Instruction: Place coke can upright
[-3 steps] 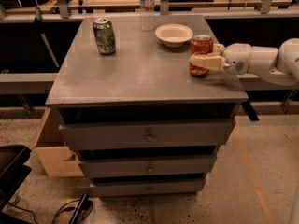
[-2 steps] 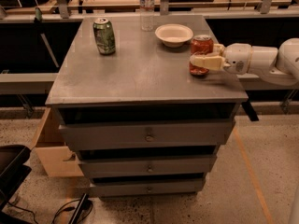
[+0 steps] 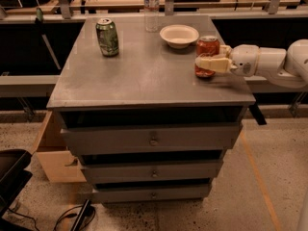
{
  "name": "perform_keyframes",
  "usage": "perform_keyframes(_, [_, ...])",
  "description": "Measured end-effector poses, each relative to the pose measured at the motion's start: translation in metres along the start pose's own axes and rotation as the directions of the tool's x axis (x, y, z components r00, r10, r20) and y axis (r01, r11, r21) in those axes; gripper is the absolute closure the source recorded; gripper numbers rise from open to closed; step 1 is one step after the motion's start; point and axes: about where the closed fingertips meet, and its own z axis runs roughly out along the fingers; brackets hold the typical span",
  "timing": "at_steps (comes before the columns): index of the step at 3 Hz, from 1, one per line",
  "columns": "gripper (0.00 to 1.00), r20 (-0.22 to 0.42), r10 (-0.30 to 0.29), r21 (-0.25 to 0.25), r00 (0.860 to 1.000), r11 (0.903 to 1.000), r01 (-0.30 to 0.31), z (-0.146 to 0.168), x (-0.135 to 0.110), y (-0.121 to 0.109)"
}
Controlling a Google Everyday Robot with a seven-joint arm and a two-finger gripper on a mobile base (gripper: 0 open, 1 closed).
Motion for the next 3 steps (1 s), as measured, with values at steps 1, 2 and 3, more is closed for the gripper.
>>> perform_keyframes(1, [0.13,0.001,0.000,-0.005,1.000,1.0000,0.000,0.0032,-0.0001,0.0007])
perform_keyframes(2, [0.00,0.001,0.001,-0.011,1.000,0.9999,-0.001,0.0068,-0.0003,0.0015])
perform_keyframes(3, [0.00,0.001,0.001,-0.011,1.000,0.9999,-0.001,0.0069,-0.0003,0.0015])
